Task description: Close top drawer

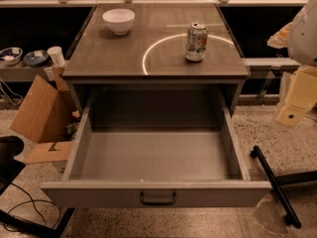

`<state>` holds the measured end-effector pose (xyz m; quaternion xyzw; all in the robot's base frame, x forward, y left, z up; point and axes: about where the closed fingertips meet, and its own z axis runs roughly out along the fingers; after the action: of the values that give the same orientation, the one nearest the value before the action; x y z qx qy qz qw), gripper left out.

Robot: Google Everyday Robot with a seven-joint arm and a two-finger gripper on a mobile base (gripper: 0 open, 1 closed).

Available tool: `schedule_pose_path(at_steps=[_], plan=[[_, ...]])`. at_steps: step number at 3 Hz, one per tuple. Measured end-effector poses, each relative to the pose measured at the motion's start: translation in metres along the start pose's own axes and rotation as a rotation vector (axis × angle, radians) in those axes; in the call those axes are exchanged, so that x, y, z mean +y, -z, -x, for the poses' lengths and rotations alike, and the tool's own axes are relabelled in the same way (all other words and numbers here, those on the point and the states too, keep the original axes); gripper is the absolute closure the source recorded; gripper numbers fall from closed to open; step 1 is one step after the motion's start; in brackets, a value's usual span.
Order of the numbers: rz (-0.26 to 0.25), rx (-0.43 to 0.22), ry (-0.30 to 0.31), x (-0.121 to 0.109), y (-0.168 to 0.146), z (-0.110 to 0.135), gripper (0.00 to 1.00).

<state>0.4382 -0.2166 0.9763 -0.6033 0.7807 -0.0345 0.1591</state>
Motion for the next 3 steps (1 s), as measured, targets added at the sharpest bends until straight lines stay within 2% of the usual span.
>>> schedule_pose_path(at_steps=[1, 2, 3], plan=[[-0.004, 0.0, 0.001, 0.0, 0.001, 0.0, 0.0], [0.007, 0.017, -0.003, 0.014, -0.019, 0.002, 0.0], [-0.006, 0.0, -0.023, 0.049, -0.048, 0.014, 0.18]])
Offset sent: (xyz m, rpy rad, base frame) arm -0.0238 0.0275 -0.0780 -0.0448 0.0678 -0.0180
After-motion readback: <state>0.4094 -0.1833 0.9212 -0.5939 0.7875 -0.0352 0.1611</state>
